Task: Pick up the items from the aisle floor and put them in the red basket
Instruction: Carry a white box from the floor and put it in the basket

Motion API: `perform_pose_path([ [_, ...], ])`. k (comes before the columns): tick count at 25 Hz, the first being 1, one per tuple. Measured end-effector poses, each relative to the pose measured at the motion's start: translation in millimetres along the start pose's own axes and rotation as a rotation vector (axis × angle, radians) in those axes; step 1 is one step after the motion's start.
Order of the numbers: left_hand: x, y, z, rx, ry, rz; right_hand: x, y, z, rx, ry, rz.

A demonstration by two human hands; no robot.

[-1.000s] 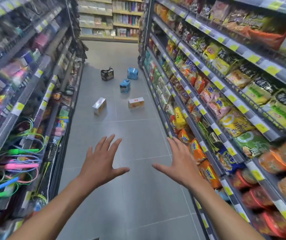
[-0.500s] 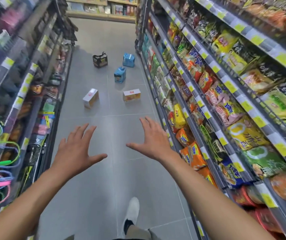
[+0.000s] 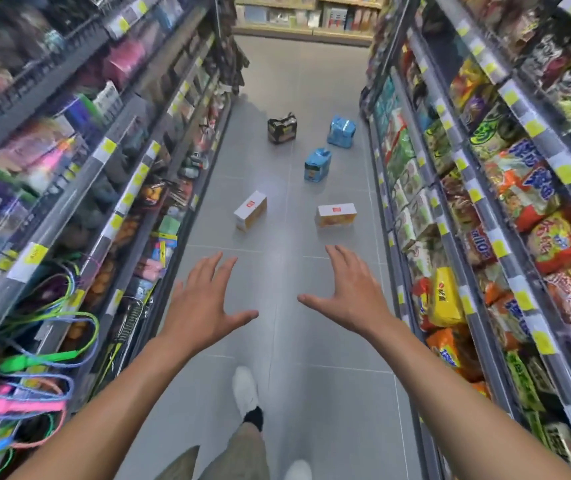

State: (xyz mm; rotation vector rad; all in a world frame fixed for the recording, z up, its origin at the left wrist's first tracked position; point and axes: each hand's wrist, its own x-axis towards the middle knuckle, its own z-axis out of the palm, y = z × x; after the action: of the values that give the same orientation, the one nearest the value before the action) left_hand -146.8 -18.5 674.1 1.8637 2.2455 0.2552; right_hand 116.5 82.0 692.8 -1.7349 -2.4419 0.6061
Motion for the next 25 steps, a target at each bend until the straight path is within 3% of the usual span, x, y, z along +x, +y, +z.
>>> perform_pose_path([
  [16, 317.6, -59.3, -15.7, -0.019, -0.085, -0.004, 308.8, -27.5, -38.3, -0.022, -0.017, 0.041],
  [25, 491.0, -55.8, -11.0, -0.022, -0.095, -0.187, 523.5, 9.9, -70.7, -0.065, -0.124, -0.118],
])
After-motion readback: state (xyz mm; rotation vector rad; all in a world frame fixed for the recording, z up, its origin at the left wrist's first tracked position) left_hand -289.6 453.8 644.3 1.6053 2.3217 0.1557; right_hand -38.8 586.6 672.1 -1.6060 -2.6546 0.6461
